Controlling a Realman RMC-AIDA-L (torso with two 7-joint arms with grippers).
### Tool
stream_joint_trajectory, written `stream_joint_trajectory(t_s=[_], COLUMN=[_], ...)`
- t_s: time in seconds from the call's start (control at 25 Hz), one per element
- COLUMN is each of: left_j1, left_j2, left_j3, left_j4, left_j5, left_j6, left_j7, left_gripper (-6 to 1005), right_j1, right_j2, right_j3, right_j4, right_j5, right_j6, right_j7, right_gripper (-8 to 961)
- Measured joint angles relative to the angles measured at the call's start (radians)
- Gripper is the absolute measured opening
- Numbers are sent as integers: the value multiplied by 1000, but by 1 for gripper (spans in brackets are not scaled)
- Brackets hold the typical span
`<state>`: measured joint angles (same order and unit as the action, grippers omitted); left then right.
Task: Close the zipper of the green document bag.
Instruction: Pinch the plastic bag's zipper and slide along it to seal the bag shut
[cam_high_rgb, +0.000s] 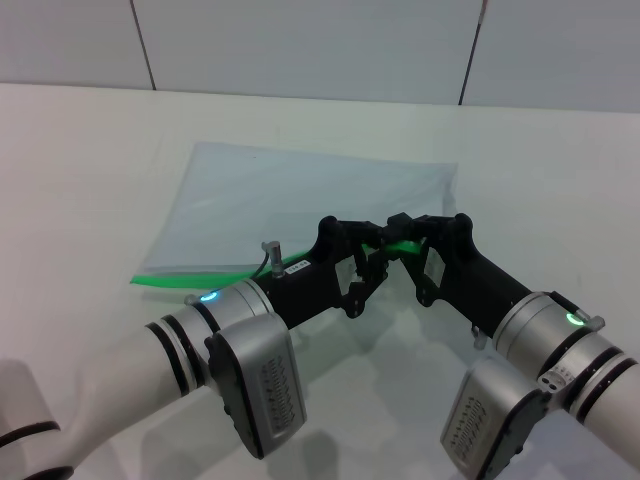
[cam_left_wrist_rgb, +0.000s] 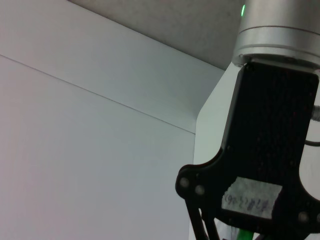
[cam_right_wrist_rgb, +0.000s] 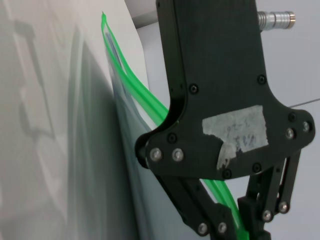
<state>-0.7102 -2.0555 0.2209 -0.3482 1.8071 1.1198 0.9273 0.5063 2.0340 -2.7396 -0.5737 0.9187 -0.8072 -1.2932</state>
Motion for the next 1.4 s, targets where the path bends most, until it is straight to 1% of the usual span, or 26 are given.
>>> stream_joint_trajectory(t_s=[0.28, 0.52, 1.24, 1.4], left_j1=[0, 0, 5, 6], left_j2=[0, 0, 0, 0], left_j3=[0, 0, -9, -9], left_j4=[-1, -2, -1, -1], left_j5=[0, 0, -4, -6], left_j6=[1, 1, -18, -21], left_j7=[19, 20, 21, 21], left_gripper=[129, 78, 79, 79], right_j1=[0, 0, 1, 1], right_j2=[0, 0, -3, -4], right_j3=[-6, -8, -1, 0], right_j4=[1, 2, 11, 27], right_j5=[0, 0, 6, 8], right_j6=[-1, -2, -6, -27], right_j7=[0, 0, 9, 13], right_gripper=[47, 47, 47, 47])
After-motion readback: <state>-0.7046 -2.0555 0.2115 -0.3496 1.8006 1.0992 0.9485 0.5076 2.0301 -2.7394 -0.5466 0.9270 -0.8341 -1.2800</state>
